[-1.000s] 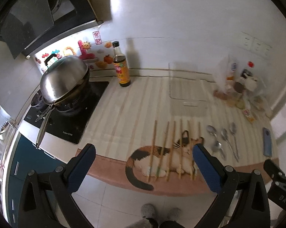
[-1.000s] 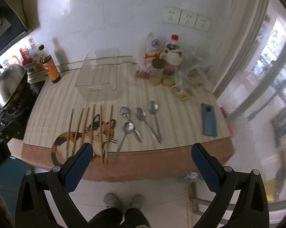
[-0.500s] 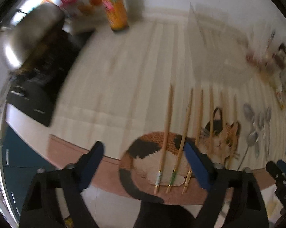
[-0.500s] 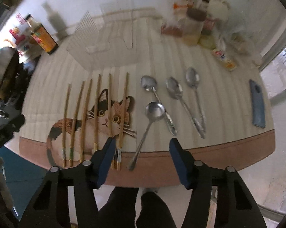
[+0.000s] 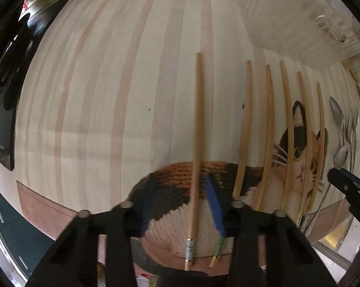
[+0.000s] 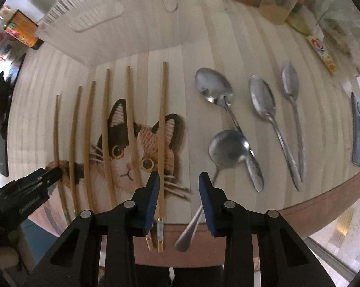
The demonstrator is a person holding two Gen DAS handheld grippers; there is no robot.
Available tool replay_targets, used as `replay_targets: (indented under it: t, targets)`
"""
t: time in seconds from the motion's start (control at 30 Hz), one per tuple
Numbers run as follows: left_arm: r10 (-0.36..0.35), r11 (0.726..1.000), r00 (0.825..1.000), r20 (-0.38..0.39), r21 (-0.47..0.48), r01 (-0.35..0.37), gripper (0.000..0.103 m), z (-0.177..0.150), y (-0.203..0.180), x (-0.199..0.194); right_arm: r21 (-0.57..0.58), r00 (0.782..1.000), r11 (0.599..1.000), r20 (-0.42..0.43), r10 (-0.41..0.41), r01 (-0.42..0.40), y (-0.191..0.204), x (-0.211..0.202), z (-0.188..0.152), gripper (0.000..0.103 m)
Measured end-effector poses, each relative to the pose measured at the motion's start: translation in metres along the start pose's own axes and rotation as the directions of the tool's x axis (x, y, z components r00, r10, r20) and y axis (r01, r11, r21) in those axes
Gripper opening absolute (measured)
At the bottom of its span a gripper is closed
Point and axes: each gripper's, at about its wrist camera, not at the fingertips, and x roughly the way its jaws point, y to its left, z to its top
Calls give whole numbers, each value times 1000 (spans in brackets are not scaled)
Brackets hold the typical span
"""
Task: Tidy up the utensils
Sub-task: 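Grasp a wooden chopstick with the left tool while the right tool grasps another chopstick, then lift and carry the chopsticks in both tools toward the clear basket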
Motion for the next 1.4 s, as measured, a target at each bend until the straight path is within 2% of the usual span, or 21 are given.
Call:
replay_targets:
  t: [0.07, 0.1, 0.17, 0.27, 0.3, 0.33, 0.5, 0.67, 0.87, 1.1, 1.23, 1.4]
  targets:
    - [4, 1000, 1000, 2, 13, -4, 9, -1, -1, 0, 3, 1000, 1000, -13, 4, -4, 5, 7, 4, 36]
    - [-3, 1000, 1000, 0, 12, 3, 5, -2, -1, 0, 1, 1000, 1000, -18, 7, -7, 9, 10, 6, 36]
    - [-17, 1000, 1000, -6, 8, 17, 5, -2, 4, -3, -7, 1000, 1000, -26, 2, -2, 15, 19, 10, 33]
    - [-14, 1000, 1000, -5, 16, 14, 5, -5, 8, -6, -25, 999, 999, -33, -20, 19, 26, 36, 17, 23]
    - [-13, 1000, 1000, -3, 19, 13, 5, 0, 15, -1, -36, 999, 999, -22, -33, 33, 28, 38, 19, 11]
    - [-13, 1000, 1000, -2, 22, 13, 5, -1, 14, -1, -46, 998, 998, -31, -50, 48, 31, 40, 20, 7]
    - [-7, 999, 1000, 7, 33, 7, 5, -1, 23, -1, -41, 996, 997, -66, -67, 65, 36, 44, 13, 7]
    - [9, 999, 1000, 13, 47, -10, 7, -4, 9, 3, -58, 993, 994, -66, -96, 93, 48, 51, 13, 7]
    - [20, 997, 999, 30, 71, -23, 6, -5, -6, 7, -70, 990, 991, -71, -120, 115, 53, 40, 7, 8]
    - [27, 997, 999, 40, 67, -30, 4, -10, -9, 7, -79, 986, 987, -75, -147, 141, 57, 33, 3, 7]
    - [43, 997, 996, 76, 59, -48, 4, -13, -15, -13, -61, 990, 991, -66, -124, 120, 59, 30, -3, 7]
    - [54, 998, 987, 155, 31, -59, 4, -18, -20, -57, -86, 998, 995, 4, -57, 58, 65, -5, -11, 7]
